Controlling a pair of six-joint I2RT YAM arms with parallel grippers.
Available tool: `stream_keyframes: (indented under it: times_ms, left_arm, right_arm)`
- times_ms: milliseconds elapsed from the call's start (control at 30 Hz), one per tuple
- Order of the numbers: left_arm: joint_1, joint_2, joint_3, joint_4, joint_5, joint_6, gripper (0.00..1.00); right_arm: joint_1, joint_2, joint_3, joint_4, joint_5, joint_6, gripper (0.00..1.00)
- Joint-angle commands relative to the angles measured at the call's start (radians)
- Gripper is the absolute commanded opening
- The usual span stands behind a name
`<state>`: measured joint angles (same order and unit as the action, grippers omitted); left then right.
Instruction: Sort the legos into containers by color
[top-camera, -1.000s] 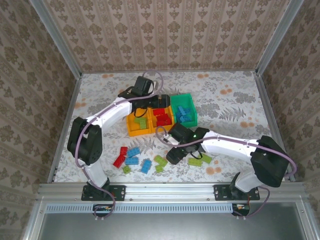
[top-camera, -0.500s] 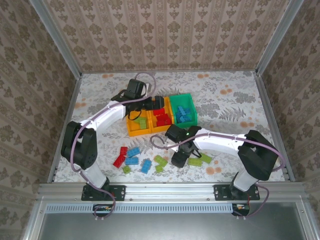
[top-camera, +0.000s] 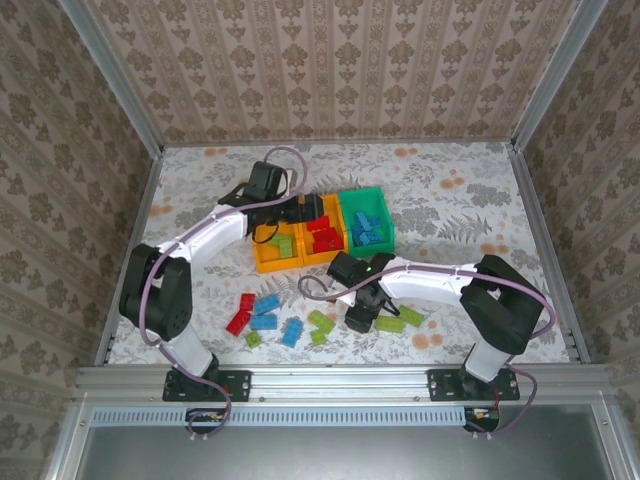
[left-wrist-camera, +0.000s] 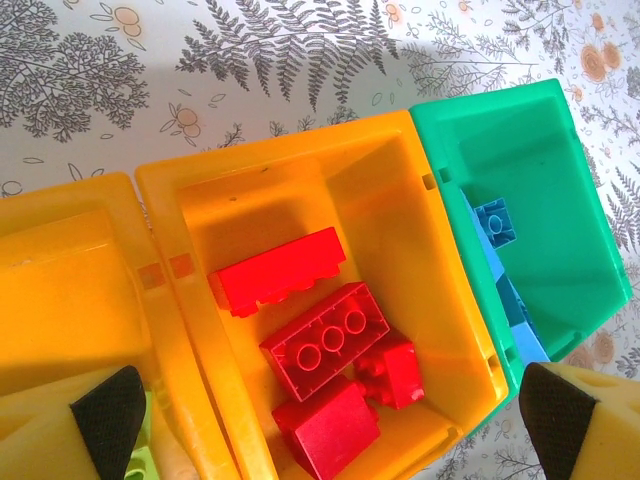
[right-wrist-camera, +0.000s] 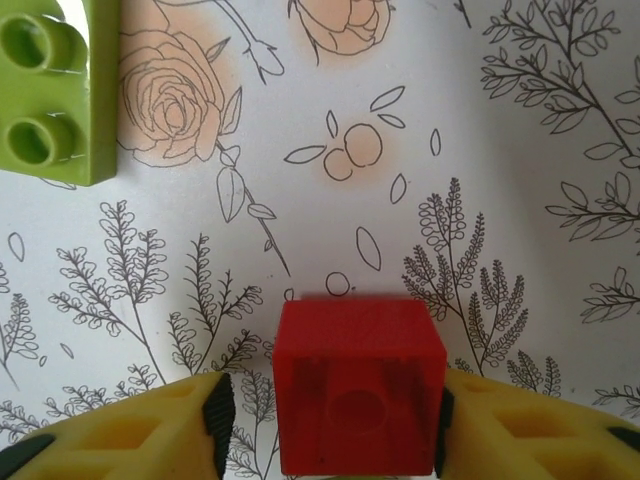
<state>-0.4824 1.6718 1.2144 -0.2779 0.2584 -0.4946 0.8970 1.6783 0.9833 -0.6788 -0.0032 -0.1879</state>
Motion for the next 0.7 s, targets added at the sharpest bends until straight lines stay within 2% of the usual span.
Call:
stream_keyframes:
  times_ms: [0,133,267,500,667]
  left_arm:
    - [0.01,-0.05,-0.016,0.021,0.004,-0.013,1.0]
    - [0.018,-0.06,-0.03,0.02,-0.001,-0.013,1.0]
    - [0.019,-0.085,-0.051,0.02,-0.019,-0.012,1.0]
    - [0.065,-0.151,-0.099,0.008,-0.052,-0.007,1.0]
    - [0.085,-0.231,-0.165,-0.003,-0.106,-0.007,1.0]
  right_arm:
    - [0.0,0.022,0.019,0.012,0.028,-0.015,0.5]
    - [0.001,0.026,0.022,0.015,0.042,-0.005,0.37]
    - [0.001,-0.003,0.022,0.028,0.053,0.007,0.31]
    - [-0.04,-0.109,0.028,0.098,-0.003,0.05,0.26]
    - [-0.113,-0.171,0.058,0.191,-0.052,0.149,0.25]
